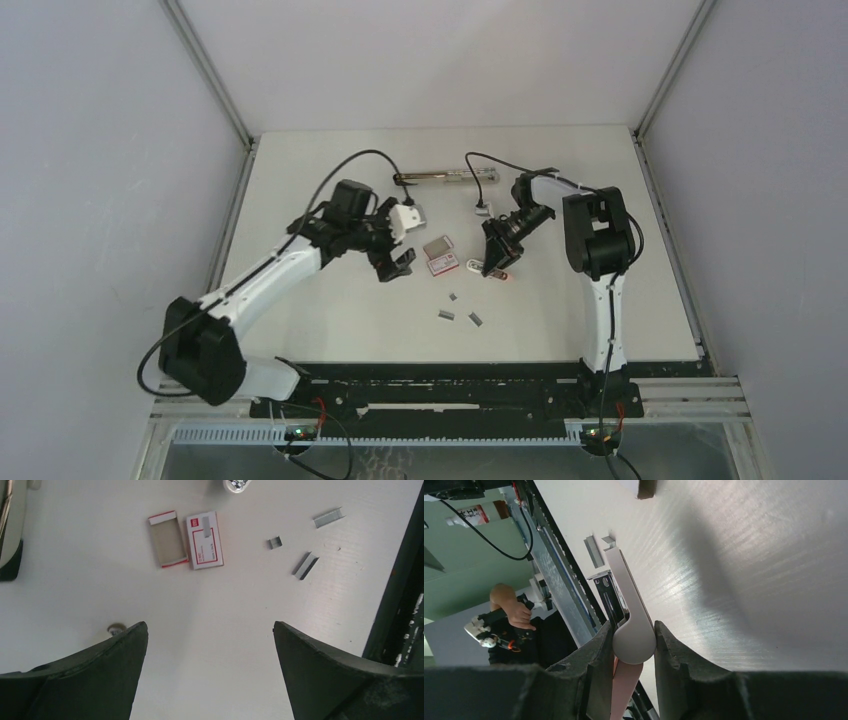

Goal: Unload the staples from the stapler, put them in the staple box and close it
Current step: Place the stapler at the center of the board.

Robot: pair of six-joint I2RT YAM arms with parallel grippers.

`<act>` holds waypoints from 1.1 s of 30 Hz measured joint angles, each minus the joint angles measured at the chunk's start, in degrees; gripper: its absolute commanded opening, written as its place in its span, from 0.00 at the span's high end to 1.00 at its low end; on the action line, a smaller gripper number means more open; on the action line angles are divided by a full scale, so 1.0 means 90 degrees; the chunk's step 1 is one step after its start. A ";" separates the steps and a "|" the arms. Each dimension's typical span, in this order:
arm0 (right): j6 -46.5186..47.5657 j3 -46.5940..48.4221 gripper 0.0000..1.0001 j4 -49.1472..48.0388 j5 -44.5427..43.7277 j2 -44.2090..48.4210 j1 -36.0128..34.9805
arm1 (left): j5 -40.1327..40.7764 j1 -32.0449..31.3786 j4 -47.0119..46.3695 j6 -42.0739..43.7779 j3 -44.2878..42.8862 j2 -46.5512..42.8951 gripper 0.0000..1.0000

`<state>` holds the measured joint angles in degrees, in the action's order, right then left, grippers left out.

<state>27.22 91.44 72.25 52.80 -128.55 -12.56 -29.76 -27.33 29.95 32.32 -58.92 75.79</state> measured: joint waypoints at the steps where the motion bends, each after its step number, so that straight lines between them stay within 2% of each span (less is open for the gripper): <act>1: -0.0005 0.0000 0.76 0.0017 0.0005 -0.0027 0.0017 | 0.0114 -0.0163 0.0010 0.0102 -0.0107 0.0199 0.00; 5: -0.0032 0.0000 0.75 0.0085 0.0024 -0.0102 0.0104 | 0.0624 -0.0891 0.0032 0.0600 -0.0726 0.1117 0.00; 13: -0.0051 0.0000 0.70 0.0124 0.0058 -0.0333 0.0233 | 0.1314 -0.1797 0.0301 0.1095 -0.2346 0.2637 0.04; 21: -0.0080 0.0000 0.66 0.0126 0.0070 -0.0444 0.0345 | 0.1610 -0.2200 0.0663 0.1163 -0.3373 0.3633 0.07; 33: -0.0121 0.0000 0.61 0.0151 0.0155 -0.0495 0.0345 | 0.1819 -0.2579 0.1018 0.1428 -0.3893 0.4444 0.08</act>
<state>26.13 91.44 73.60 54.19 -133.01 -9.45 -13.39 -50.54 39.11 45.17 -93.95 115.79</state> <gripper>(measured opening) 0.376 0.924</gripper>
